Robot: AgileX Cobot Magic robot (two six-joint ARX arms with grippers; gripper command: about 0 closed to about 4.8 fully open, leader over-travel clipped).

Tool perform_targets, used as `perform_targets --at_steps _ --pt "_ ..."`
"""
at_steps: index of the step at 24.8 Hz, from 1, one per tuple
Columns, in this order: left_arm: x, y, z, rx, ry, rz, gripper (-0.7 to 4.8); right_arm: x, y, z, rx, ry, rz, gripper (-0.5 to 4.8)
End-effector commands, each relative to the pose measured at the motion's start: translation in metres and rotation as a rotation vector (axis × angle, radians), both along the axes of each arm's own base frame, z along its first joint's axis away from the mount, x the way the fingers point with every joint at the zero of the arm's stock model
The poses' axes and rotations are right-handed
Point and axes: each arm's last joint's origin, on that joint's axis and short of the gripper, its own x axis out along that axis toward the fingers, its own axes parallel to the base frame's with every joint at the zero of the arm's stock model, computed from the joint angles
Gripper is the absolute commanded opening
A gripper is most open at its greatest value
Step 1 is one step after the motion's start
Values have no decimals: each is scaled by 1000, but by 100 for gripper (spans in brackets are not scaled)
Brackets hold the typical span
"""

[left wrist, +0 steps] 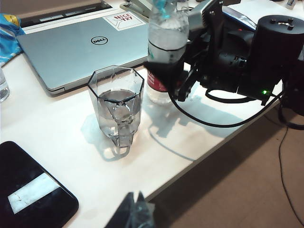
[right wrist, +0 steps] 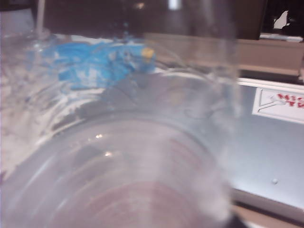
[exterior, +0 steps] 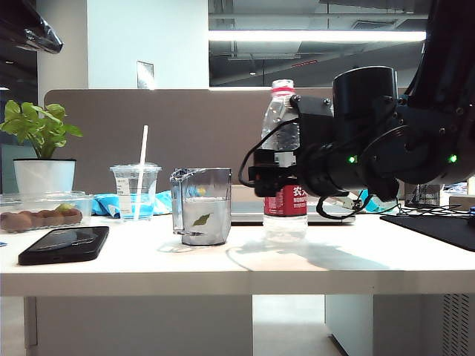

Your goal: Pick up the mineral water bottle on the table and pour water into the mug until it's half full.

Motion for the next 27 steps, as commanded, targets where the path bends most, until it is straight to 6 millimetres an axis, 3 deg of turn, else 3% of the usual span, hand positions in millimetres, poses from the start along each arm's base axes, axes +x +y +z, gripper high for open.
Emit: perform_targets --at_steps 1,8,15,16,19,23,27 --pt "0 0 2 -4 -12 3 -4 0 0 1 6 -6 4 479" --pt "0 0 3 -4 -20 2 -4 -16 -8 9 5 -9 -7 479" --pt "-11 7 12 -31 -96 41 -4 -67 -35 26 2 -16 -43 479" --pt "-14 10 13 -28 -107 67 -4 -74 -38 29 3 -20 -43 447" --pt "-34 24 17 -24 -164 187 -4 -114 -59 42 27 -63 -42 146" --pt "-54 34 18 -53 -215 203 -4 -142 -72 49 52 -108 -24 6" --pt "-72 43 15 -70 -239 205 -4 -163 -82 52 75 -145 -24 -6"
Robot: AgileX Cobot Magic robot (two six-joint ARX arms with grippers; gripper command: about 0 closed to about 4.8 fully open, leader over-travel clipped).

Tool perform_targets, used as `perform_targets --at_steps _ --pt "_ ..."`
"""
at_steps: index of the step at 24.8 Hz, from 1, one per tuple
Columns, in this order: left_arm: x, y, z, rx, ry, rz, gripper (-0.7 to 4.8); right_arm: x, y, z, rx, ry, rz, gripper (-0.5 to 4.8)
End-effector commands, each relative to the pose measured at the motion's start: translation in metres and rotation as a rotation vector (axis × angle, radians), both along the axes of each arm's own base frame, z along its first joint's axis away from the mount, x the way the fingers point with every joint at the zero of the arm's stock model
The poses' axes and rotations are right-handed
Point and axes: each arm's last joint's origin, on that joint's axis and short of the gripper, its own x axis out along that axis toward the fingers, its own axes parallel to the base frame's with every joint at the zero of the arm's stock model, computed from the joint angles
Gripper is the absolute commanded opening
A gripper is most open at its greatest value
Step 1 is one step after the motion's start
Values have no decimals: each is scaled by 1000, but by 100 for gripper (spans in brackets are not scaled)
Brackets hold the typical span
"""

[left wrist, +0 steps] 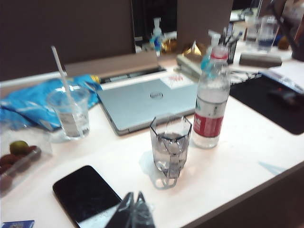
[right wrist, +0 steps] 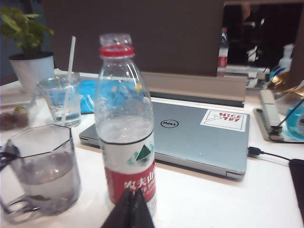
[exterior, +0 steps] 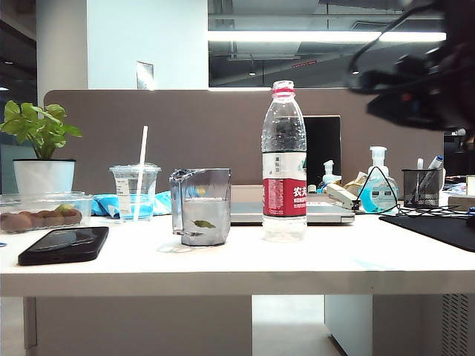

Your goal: Pick up the mineral water bottle on the table and pour water into the mug until it's half full.

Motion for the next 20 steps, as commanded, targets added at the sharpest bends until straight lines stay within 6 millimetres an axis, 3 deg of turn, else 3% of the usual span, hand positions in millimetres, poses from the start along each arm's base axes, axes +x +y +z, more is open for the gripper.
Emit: perform_targets --at_steps 1,6,12,20 --pt "-12 6 -3 3 4 2 -4 -13 -6 3 24 -38 6 -6" --pt "-22 14 -14 70 15 79 -4 -28 -14 4 38 -64 7 -6" --pt "-11 13 -24 100 -12 216 -4 -32 -15 2 32 -55 22 -6" --pt "-9 11 -29 105 3 187 -4 -32 -15 1 28 -47 21 -6"
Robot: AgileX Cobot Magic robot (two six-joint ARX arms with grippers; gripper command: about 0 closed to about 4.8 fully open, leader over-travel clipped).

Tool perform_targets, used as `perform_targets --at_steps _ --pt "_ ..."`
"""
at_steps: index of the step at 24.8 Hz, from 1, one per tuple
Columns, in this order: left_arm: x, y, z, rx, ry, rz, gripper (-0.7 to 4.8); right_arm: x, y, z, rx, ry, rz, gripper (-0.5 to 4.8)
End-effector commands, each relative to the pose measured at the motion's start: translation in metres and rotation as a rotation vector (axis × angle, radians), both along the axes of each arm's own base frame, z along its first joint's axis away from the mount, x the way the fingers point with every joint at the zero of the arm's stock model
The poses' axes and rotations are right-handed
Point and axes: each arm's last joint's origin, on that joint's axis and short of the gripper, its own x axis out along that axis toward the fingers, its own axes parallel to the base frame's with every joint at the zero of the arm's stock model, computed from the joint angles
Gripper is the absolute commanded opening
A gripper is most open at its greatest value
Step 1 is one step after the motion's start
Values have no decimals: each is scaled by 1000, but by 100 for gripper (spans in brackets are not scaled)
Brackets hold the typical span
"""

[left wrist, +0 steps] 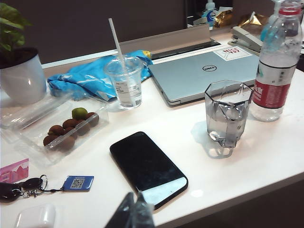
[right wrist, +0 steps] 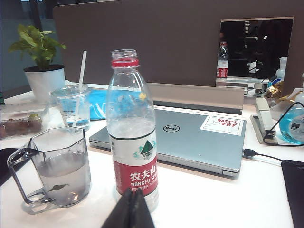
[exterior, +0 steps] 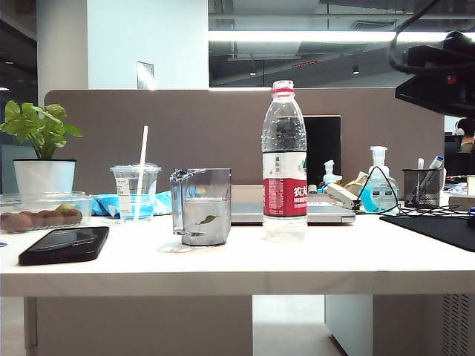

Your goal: Pick up the mineral water bottle on the table and pour water into the mug until it's half full.

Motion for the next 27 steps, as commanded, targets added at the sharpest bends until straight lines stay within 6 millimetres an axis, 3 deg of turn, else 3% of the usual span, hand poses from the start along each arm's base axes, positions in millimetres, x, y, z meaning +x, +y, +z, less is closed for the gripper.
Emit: perform_targets --at_steps 1,9,18,23,27 --pt "0 0 2 -5 -15 -6 -4 0 0 1 5 -4 3 -6" --pt "0 0 2 -5 -15 -6 -4 -3 -6 2 -33 24 -24 -5" --pt "0 0 2 -5 -15 -6 -4 -32 -61 11 -84 80 -307 -5" --pt "0 0 2 -6 -16 -6 -4 -45 -73 0 -64 3 -327 -6" --pt "0 0 2 -6 -16 -6 -4 -52 -78 -9 -72 79 -338 -5"
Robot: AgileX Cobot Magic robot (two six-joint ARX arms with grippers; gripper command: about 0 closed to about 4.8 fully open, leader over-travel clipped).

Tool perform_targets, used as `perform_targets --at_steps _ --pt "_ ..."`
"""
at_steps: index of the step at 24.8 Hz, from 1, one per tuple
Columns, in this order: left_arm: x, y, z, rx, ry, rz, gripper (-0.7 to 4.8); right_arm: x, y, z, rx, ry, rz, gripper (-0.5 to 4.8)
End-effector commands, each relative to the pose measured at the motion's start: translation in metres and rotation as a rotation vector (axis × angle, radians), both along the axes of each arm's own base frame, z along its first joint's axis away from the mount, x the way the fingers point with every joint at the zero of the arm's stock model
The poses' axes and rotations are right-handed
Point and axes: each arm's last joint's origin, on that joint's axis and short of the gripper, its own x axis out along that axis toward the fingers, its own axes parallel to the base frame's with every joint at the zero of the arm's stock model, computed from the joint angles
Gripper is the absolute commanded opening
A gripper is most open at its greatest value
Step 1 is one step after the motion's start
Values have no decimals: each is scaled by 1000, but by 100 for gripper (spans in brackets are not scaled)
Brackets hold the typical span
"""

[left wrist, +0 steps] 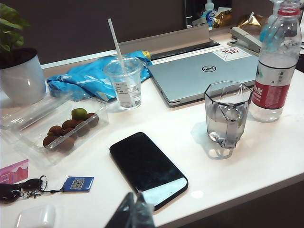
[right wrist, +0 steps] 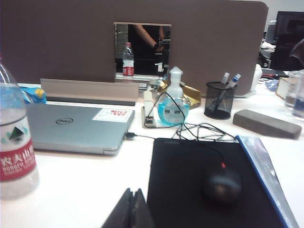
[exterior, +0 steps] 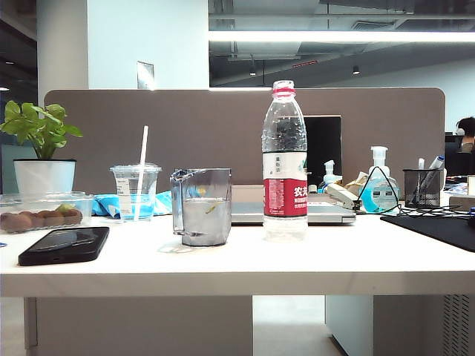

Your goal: Pick up the mineral water bottle on the table and pour water into the mug until it's half full.

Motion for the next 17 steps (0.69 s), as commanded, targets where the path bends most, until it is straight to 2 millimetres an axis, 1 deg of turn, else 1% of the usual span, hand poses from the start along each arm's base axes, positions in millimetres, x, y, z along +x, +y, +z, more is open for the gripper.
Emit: perform_targets --at_steps 1,7,17 --pt "0 0 2 -5 -15 -3 -4 -3 -1 -10 7 78 0 -5" --pt "0 0 2 -5 -15 -3 -4 -6 0 -16 9 125 -1 -5" --pt "0 0 2 -5 -15 -3 -4 -6 -1 -16 9 128 -1 -5"
